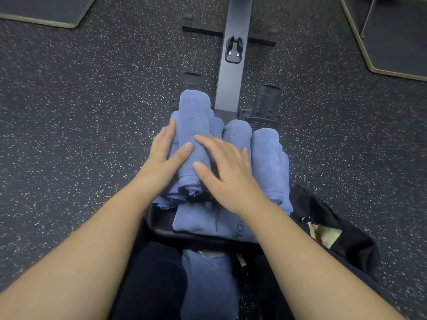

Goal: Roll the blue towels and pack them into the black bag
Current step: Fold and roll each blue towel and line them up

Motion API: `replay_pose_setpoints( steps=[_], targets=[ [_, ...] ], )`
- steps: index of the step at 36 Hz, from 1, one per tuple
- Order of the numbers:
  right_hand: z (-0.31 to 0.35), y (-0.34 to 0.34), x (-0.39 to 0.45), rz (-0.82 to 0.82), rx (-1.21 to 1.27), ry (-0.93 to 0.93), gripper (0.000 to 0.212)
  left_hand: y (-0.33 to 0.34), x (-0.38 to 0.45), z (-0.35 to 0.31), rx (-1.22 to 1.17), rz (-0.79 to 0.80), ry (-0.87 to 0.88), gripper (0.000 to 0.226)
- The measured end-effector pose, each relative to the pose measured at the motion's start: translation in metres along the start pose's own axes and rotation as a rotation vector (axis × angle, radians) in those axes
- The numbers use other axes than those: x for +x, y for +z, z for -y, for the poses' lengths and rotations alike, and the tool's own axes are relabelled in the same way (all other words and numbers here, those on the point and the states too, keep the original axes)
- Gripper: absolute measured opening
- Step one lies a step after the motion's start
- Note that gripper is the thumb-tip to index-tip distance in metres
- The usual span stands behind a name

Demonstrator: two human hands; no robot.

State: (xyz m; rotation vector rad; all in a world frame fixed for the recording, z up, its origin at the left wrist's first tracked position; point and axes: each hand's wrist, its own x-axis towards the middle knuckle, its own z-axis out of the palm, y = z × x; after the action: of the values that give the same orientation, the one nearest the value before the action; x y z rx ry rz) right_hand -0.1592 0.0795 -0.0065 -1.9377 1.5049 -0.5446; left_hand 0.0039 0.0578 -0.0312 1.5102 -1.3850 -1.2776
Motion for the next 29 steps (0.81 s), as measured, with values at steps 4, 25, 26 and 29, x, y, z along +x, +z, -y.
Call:
replay_pose_setpoints(
  steps=[4,25,26,29],
  targets=[
    [0.0,0.0,-0.001,-0.004,0.002,-0.005,0.061,0.001,-0.003,-0.007,0.047,-0.015,0.084,0.066],
    [0.004,-0.007,-0.067,0.006,0.008,0.05,0.065,0.006,-0.069,-0.009,0.222,0.065,0.139,0.067],
    [0.005,-0.007,-0.072,0.013,0.004,0.055,0.064,0.007,-0.074,-0.008,0.224,0.07,0.134,0.067],
    [0.008,-0.008,-0.088,0.048,-0.007,0.078,0.058,0.01,-0.088,-0.006,0.263,0.076,0.131,0.068]
  ],
)
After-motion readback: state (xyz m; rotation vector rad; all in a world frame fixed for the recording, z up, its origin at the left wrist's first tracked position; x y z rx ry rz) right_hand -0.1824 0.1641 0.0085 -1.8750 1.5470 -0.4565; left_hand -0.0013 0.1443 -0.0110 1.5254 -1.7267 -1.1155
